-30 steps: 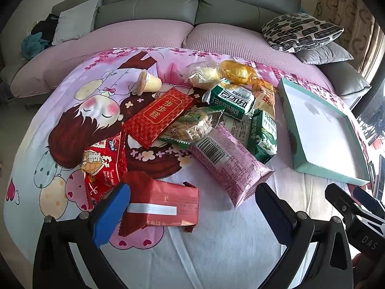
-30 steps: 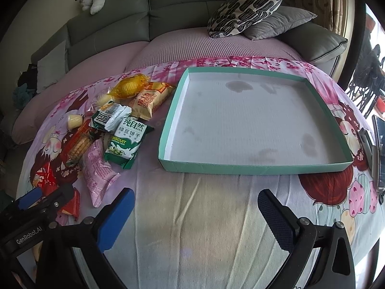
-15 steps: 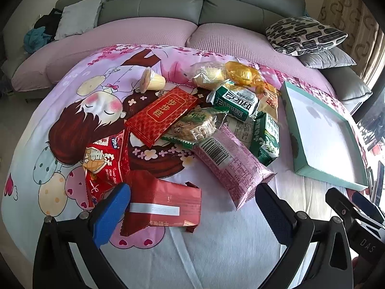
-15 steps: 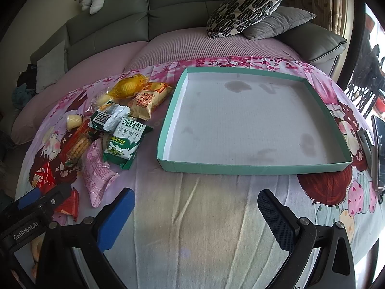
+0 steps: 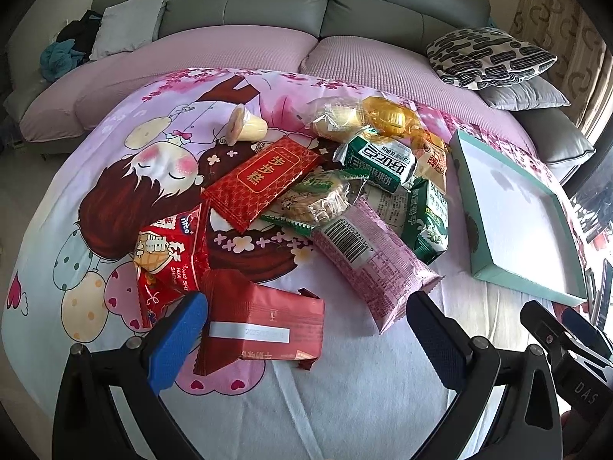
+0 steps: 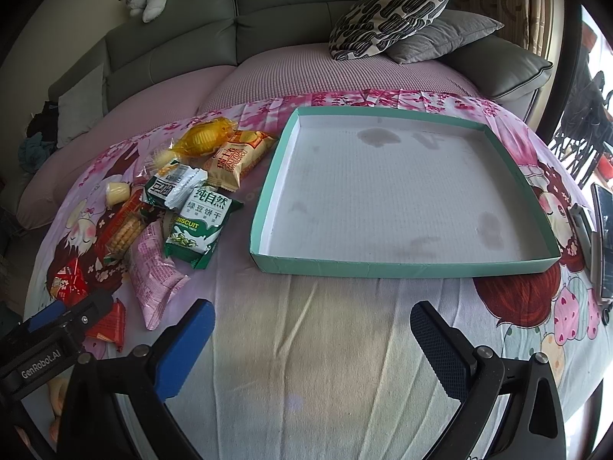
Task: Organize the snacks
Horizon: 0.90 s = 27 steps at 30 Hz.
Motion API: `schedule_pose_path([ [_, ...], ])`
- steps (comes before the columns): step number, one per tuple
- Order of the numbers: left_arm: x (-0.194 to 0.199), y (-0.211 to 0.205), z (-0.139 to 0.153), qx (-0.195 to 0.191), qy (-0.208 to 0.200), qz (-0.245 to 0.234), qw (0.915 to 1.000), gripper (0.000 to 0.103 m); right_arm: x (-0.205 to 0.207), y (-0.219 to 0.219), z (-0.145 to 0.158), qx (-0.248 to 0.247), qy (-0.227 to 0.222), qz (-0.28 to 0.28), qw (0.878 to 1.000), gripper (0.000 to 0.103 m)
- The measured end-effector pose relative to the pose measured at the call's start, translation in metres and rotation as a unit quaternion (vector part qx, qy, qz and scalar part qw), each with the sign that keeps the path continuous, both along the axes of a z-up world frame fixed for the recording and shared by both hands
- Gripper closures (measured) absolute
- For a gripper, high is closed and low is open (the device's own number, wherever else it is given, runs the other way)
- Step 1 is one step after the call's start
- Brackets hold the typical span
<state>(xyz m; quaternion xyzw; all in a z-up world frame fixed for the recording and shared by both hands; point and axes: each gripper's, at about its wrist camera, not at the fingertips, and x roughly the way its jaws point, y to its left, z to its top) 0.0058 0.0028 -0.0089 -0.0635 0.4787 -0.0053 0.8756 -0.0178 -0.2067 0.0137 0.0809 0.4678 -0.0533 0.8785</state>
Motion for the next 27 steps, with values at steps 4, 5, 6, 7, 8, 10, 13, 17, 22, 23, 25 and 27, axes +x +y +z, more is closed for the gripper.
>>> schedule_pose_path([
  [4, 0.0, 0.0, 0.0, 0.001, 0.0, -0.001, 1.0, 0.0, 0.0, 0.0, 0.0, 0.0, 0.0, 0.0, 1.0, 0.0],
  [5, 0.0, 0.0, 0.0, 0.001, 0.001, -0.001, 1.0, 0.0, 0.0, 0.0, 0.0, 0.0, 0.0, 0.0, 1.0, 0.0],
  [6, 0.0, 0.0, 0.0, 0.001, 0.001, 0.0, 1.0, 0.0, 0.0, 0.0, 0.0, 0.0, 0.0, 0.0, 1.0, 0.0],
  [7, 0.0, 0.0, 0.0, 0.001, 0.001, 0.0, 1.0, 0.0, 0.0, 0.0, 0.0, 0.0, 0.0, 0.0, 1.0, 0.0],
  [8, 0.0, 0.0, 0.0, 0.001, 0.001, 0.001, 1.0, 0.0, 0.0, 0.0, 0.0, 0.0, 0.0, 0.0, 1.0, 0.0],
  [10, 0.0, 0.0, 0.0, 0.0, 0.001, 0.001, 1.0, 0.0, 0.0, 0.0, 0.0, -0.001, 0.0, 0.0, 1.0, 0.0],
  [13, 0.0, 0.001, 0.0, 0.001, 0.001, 0.001, 1.0, 0.0, 0.0, 0.0, 0.0, -0.001, 0.0, -0.001, 1.0, 0.0],
  [17, 0.0, 0.002, 0.001, 0.004, -0.001, 0.003, 1.0, 0.0, 0.0, 0.0, -0.001, -0.001, 0.0, -0.001, 1.0, 0.0],
  [22, -0.001, 0.006, 0.005, 0.003, -0.007, 0.005, 1.0, 0.0, 0.0, 0.001, 0.0, -0.003, -0.003, -0.001, 1.0, 0.0],
  [23, -0.002, 0.01, 0.008, 0.002, -0.014, 0.01, 0.9999, 0.0, 0.0, 0.002, 0.002, -0.002, -0.008, 0.001, 1.0, 0.0],
  [25, -0.003, 0.017, 0.013, -0.005, -0.021, 0.018, 0.9996, 0.0, 0.0, 0.007, 0.005, 0.0, -0.017, 0.008, 1.0, 0.0],
  [27, -0.003, 0.025, 0.016, -0.012, -0.026, 0.024, 0.9993, 0.0, 0.002, 0.016, 0.007, 0.007, -0.027, 0.022, 0.999, 0.0],
])
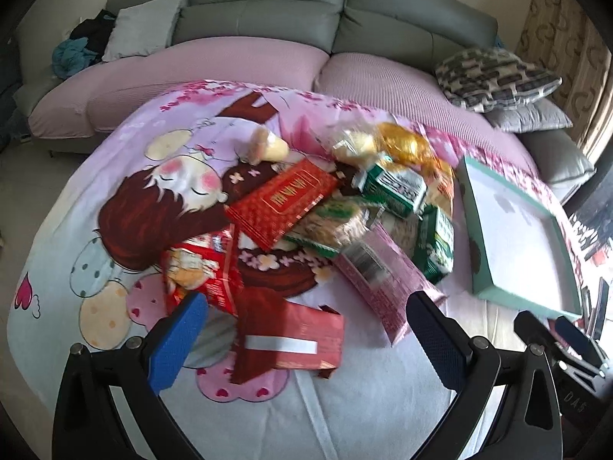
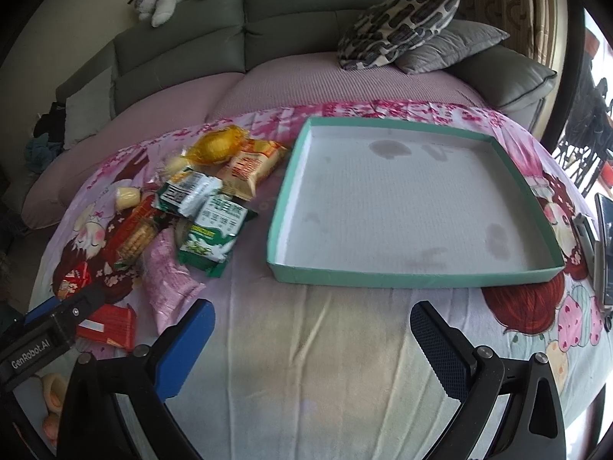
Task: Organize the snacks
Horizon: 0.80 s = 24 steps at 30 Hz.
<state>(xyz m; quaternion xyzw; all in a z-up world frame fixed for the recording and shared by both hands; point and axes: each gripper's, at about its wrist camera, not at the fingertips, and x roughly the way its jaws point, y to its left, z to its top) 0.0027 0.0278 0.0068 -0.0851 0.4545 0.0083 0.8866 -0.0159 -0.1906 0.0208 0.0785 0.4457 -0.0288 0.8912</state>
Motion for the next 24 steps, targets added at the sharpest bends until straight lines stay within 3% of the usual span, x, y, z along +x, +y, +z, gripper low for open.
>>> schedule_pose_path([
  [8, 0.0, 0.039, -0.009, -0.017, -0.002, 0.045, 0.9989, 0.0, 0.011, 0.042, -0.008, 0.004, 0.004, 0.043, 0.999, 0.0],
  [14, 0.005, 0.053, -0.023, -0.015, 0.026, 0.048, 0.9984, 0.0, 0.018, 0.068, -0.018, -0.007, 0.014, 0.074, 0.997, 0.0],
  [24, 0.0, 0.087, -0.019, -0.053, 0.037, 0.078, 0.9949, 0.0, 0.02, 0.111, -0.012, -0.007, -0.009, 0.14, 0.99, 0.0],
])
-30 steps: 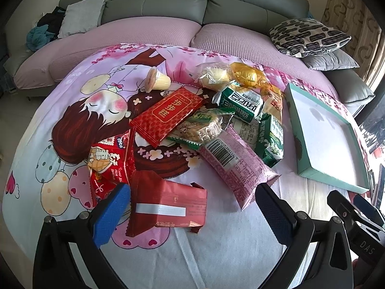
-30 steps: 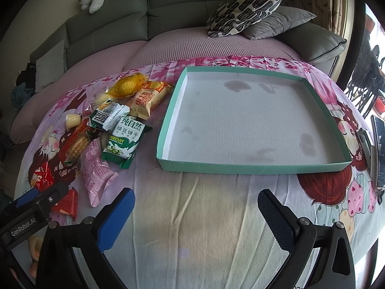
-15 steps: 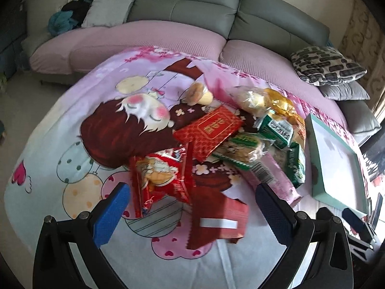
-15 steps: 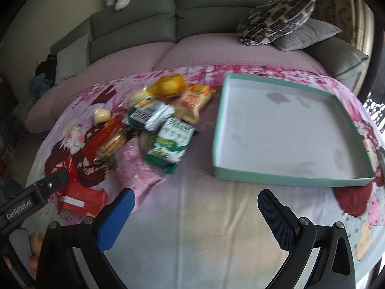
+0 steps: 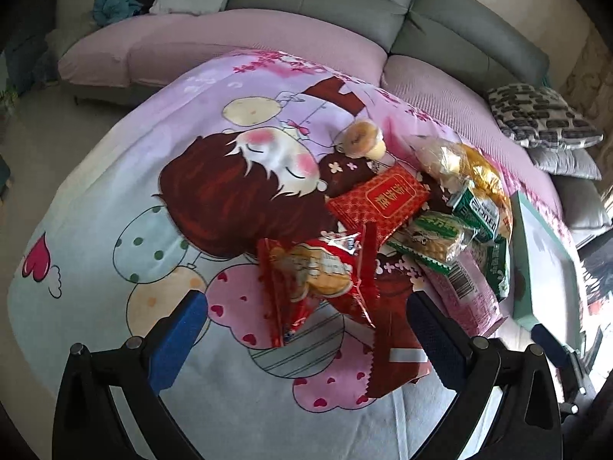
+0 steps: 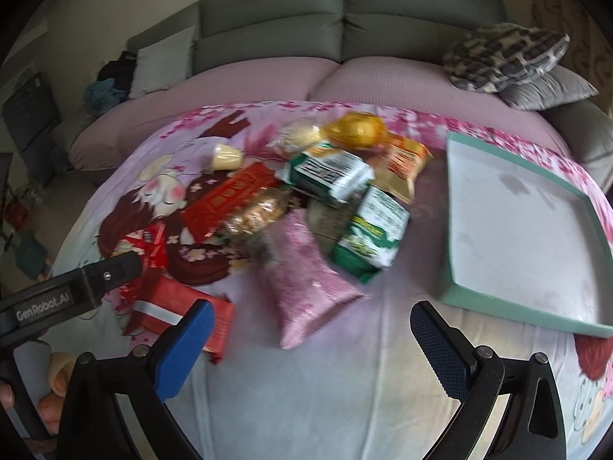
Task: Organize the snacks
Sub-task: 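Move the left tool to the red snack bag while the right tool approaches the red box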
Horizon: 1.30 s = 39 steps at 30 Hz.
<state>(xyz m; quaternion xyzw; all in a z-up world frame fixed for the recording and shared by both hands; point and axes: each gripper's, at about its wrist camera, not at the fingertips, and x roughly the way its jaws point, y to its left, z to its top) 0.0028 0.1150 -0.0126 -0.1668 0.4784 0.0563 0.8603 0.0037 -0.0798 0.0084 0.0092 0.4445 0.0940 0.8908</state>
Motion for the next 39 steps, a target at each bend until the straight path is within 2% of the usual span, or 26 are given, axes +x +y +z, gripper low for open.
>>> schedule_pose_path([
  [9, 0.008, 0.02, -0.009, -0.03, 0.011, 0.016, 0.9994, 0.002, -0.001, 0.036, -0.002, 0.011, 0.012, 0.034, 0.999, 0.0],
  [12, 0.013, 0.023, -0.011, -0.039, 0.009, 0.01, 0.9991, 0.012, 0.002, 0.039, -0.008, 0.031, 0.031, 0.027, 0.999, 0.0],
  [15, 0.017, 0.025, -0.015, -0.055, 0.012, 0.005, 0.9984, 0.013, 0.005, 0.042, -0.012, 0.039, 0.044, 0.013, 0.998, 0.001],
  [18, 0.022, 0.028, -0.023, -0.074, 0.021, 0.0, 0.997, 0.026, 0.007, 0.044, -0.015, 0.056, 0.054, 0.004, 0.997, 0.003],
  [21, 0.024, 0.028, -0.029, -0.091, 0.022, -0.006, 0.9956, 0.027, 0.009, 0.049, -0.017, 0.065, 0.064, 0.005, 0.996, 0.007],
  [25, 0.027, 0.026, -0.032, -0.107, 0.018, -0.02, 0.9939, 0.033, 0.008, 0.06, -0.021, 0.066, 0.074, 0.021, 0.995, 0.01],
  [30, 0.029, 0.023, -0.034, -0.107, 0.018, -0.024, 0.9938, 0.034, 0.009, 0.066, -0.03, 0.071, 0.088, 0.026, 0.993, 0.012],
  [34, 0.029, 0.022, -0.034, -0.105, 0.02, -0.029, 0.9938, 0.041, 0.01, 0.065, -0.031, 0.071, 0.09, 0.024, 0.993, 0.027],
  [39, 0.028, 0.023, -0.035, -0.103, 0.022, -0.03, 0.994, 0.042, 0.011, 0.054, -0.035, 0.07, 0.098, 0.006, 0.993, 0.034],
])
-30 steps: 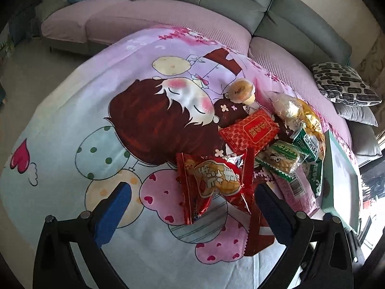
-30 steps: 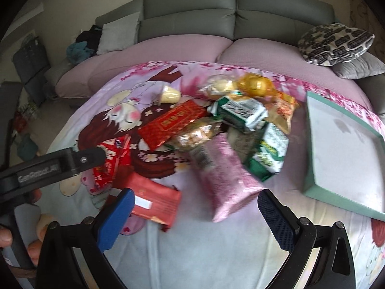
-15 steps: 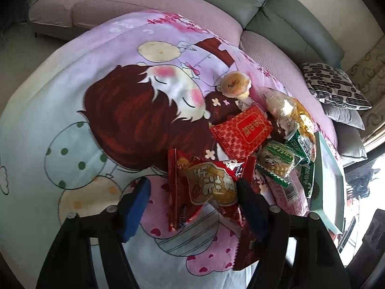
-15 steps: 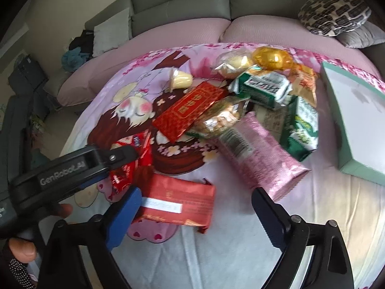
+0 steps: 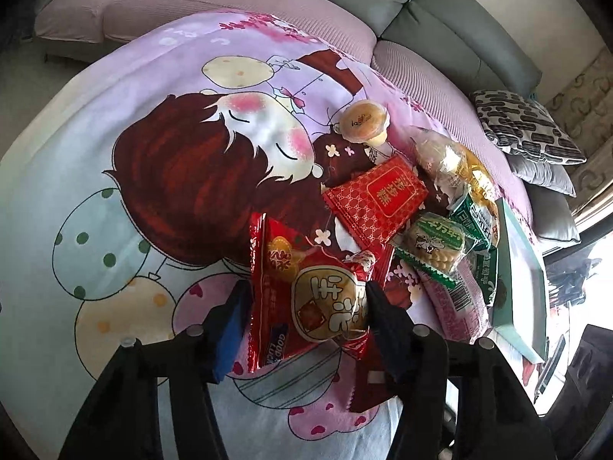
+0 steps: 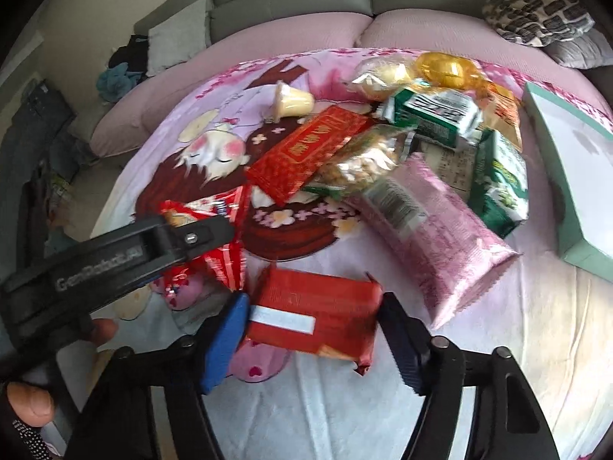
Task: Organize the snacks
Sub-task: 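Move the left tool to the red snack bag while the right tool approaches the red box, then close the left tool on the red bag while the right tool closes on the red box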
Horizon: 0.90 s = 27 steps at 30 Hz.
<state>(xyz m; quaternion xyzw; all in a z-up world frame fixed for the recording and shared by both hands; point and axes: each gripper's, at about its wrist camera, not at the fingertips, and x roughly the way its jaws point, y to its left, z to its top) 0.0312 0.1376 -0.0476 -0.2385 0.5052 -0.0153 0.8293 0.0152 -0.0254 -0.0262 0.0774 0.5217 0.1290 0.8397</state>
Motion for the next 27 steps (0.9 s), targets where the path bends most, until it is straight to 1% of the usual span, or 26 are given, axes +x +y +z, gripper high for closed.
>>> schedule_pose_path([
  [3, 0.0, -0.001, 0.0, 0.005, -0.001, -0.001, 1.0, 0.044, 0.001, -0.006, -0.001, -0.002, 0.002, -0.009, 1.0, 0.034],
  [6, 0.001, -0.004, 0.0, 0.008, -0.002, -0.004, 1.0, 0.045, 0.0, -0.003, -0.001, -0.004, 0.003, -0.005, 1.0, 0.034],
  [10, 0.0, -0.002, 0.001, 0.002, -0.006, -0.001, 1.0, 0.05, -0.001, 0.002, -0.001, -0.01, -0.001, 0.005, 1.0, 0.034],
  [12, -0.001, -0.002, 0.002, 0.0, -0.007, -0.001, 1.0, 0.051, 0.0, 0.003, -0.002, -0.012, -0.001, 0.007, 1.0, 0.033],
  [14, -0.002, -0.001, 0.002, -0.003, -0.008, 0.002, 1.0, 0.052, 0.0, 0.004, -0.002, -0.016, 0.0, 0.01, 1.0, 0.031],
  [22, -0.004, 0.005, 0.0, -0.009, -0.004, 0.009, 0.9999, 0.052, 0.0, 0.018, -0.009, -0.061, -0.001, 0.03, 0.998, 0.026],
  [27, -0.004, 0.004, -0.001, -0.011, -0.001, 0.009, 0.9999, 0.052, -0.002, 0.028, -0.013, -0.099, -0.008, 0.037, 0.994, 0.026],
])
